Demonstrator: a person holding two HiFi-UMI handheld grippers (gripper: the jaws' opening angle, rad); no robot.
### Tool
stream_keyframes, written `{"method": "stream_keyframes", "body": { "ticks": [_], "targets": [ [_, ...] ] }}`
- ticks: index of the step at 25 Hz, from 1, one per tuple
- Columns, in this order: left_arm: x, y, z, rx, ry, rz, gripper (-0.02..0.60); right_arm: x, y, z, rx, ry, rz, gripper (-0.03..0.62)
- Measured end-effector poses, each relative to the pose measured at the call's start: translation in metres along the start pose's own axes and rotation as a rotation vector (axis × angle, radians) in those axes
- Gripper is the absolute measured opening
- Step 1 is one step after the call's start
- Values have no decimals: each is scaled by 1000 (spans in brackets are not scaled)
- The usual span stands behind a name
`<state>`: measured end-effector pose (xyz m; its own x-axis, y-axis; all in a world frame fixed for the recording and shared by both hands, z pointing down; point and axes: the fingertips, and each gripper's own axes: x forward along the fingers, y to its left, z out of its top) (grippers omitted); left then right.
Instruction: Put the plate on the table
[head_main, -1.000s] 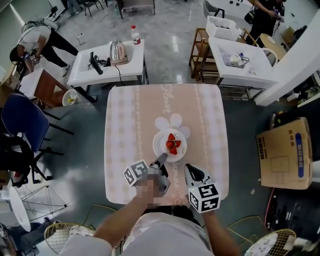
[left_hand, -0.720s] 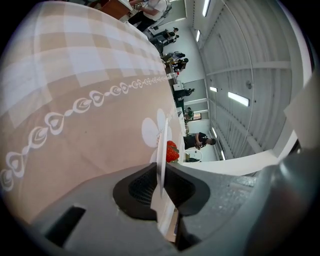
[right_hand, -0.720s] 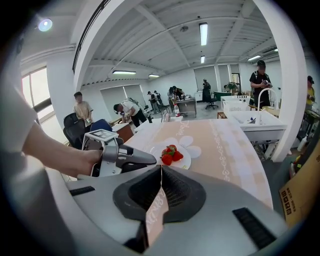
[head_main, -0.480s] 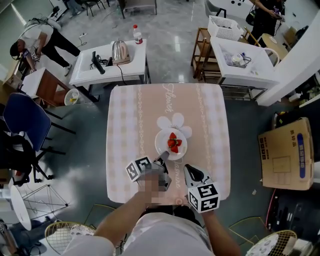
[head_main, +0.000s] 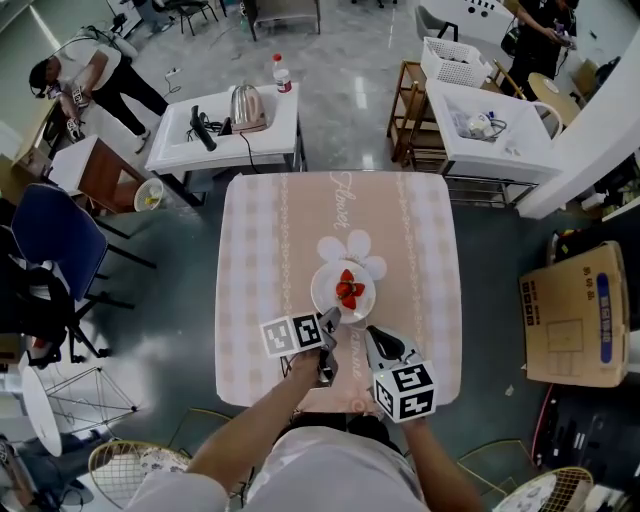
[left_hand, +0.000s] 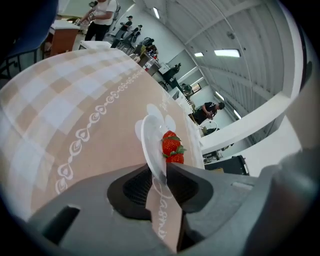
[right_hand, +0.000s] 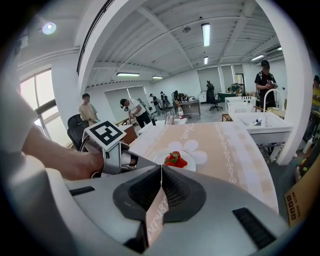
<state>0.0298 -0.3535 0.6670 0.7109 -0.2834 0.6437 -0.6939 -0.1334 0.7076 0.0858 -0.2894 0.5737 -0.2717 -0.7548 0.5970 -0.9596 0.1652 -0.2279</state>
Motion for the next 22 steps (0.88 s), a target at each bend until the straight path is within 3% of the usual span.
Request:
{"method": "stream_keyframes", "body": {
  "ticks": [13,22],
  "targets": [
    [-5,16,-13,136,80,127,143,-1,-2,6,-12,-9,19,5],
    [-25,8,-13,167,33,116,143,-6,9,11,-23,-26,50,5]
  ]
}}
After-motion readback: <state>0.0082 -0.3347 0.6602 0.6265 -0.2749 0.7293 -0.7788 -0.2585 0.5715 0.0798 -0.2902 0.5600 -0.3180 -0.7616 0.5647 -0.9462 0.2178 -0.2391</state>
